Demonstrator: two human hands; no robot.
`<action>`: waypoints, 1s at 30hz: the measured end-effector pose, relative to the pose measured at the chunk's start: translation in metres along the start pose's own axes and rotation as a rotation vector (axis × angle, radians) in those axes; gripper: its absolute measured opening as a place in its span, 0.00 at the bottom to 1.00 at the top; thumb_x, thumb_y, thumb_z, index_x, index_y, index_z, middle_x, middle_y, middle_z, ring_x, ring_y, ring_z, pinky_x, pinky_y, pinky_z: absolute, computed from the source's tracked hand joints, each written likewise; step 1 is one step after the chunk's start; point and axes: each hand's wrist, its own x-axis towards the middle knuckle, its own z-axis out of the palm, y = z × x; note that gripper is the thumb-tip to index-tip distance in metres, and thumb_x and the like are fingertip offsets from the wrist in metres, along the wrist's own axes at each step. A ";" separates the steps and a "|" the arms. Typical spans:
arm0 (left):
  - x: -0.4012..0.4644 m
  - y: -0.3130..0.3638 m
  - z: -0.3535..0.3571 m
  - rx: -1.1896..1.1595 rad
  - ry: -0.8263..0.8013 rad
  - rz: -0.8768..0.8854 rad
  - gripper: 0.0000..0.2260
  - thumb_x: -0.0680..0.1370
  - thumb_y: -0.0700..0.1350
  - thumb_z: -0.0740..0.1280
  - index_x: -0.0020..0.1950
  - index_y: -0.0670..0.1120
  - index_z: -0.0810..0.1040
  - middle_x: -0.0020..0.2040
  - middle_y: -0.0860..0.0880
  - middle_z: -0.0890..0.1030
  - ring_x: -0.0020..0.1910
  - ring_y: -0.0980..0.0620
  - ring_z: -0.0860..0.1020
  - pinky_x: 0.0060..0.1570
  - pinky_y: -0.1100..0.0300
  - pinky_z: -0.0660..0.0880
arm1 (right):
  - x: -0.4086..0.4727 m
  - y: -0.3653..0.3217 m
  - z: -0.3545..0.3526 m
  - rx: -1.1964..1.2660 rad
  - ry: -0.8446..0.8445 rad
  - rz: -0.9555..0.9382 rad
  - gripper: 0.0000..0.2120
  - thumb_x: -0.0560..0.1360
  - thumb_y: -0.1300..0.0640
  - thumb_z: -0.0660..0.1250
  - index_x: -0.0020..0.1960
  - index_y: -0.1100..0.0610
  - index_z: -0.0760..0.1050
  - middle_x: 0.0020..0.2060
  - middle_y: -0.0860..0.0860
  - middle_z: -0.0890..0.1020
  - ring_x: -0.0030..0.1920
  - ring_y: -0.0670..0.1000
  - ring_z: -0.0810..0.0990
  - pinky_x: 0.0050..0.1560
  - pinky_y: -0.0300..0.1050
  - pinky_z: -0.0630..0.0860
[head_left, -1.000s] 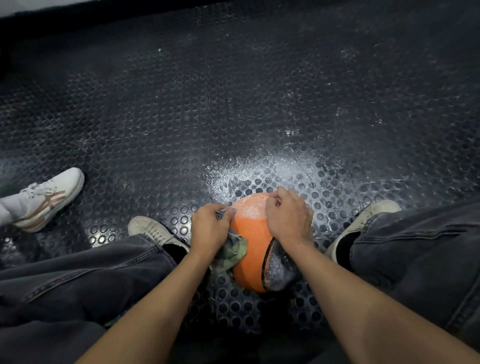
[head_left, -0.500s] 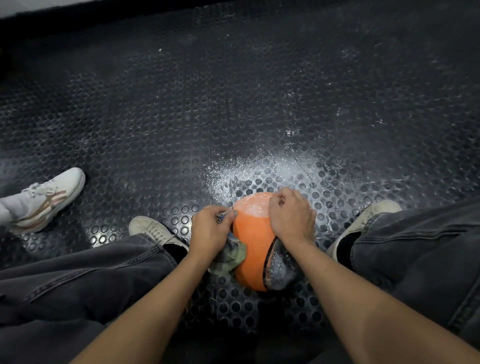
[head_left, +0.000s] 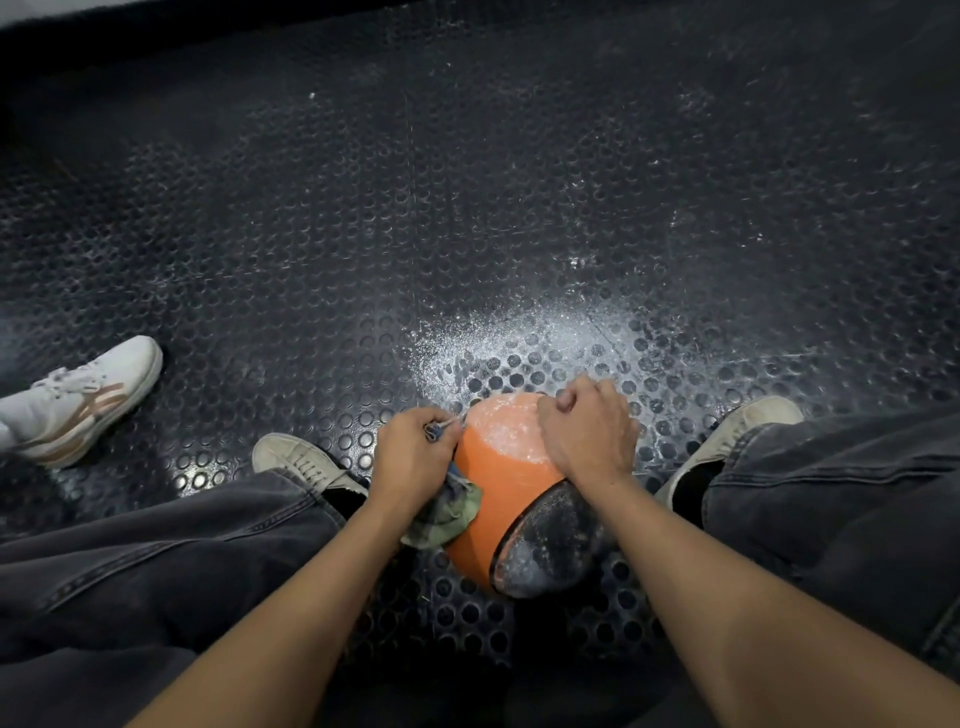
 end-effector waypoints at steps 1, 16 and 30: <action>-0.002 0.000 0.000 0.008 0.006 0.014 0.07 0.77 0.45 0.69 0.50 0.44 0.83 0.43 0.53 0.80 0.42 0.56 0.76 0.44 0.64 0.67 | -0.002 0.000 0.003 0.007 -0.002 0.000 0.08 0.79 0.48 0.62 0.46 0.51 0.67 0.49 0.49 0.72 0.51 0.50 0.70 0.61 0.51 0.65; -0.012 0.012 0.000 0.082 -0.007 0.140 0.09 0.78 0.49 0.67 0.51 0.45 0.82 0.47 0.53 0.76 0.47 0.54 0.76 0.45 0.67 0.66 | -0.001 -0.002 0.011 0.140 0.010 0.127 0.09 0.82 0.46 0.56 0.52 0.49 0.73 0.53 0.48 0.73 0.52 0.50 0.72 0.69 0.57 0.64; -0.019 0.009 -0.004 0.097 -0.163 0.375 0.09 0.77 0.49 0.68 0.52 0.45 0.83 0.47 0.53 0.80 0.43 0.59 0.75 0.42 0.73 0.68 | -0.009 0.000 0.017 0.124 0.016 0.140 0.09 0.83 0.50 0.55 0.58 0.47 0.72 0.52 0.44 0.68 0.54 0.47 0.69 0.67 0.55 0.63</action>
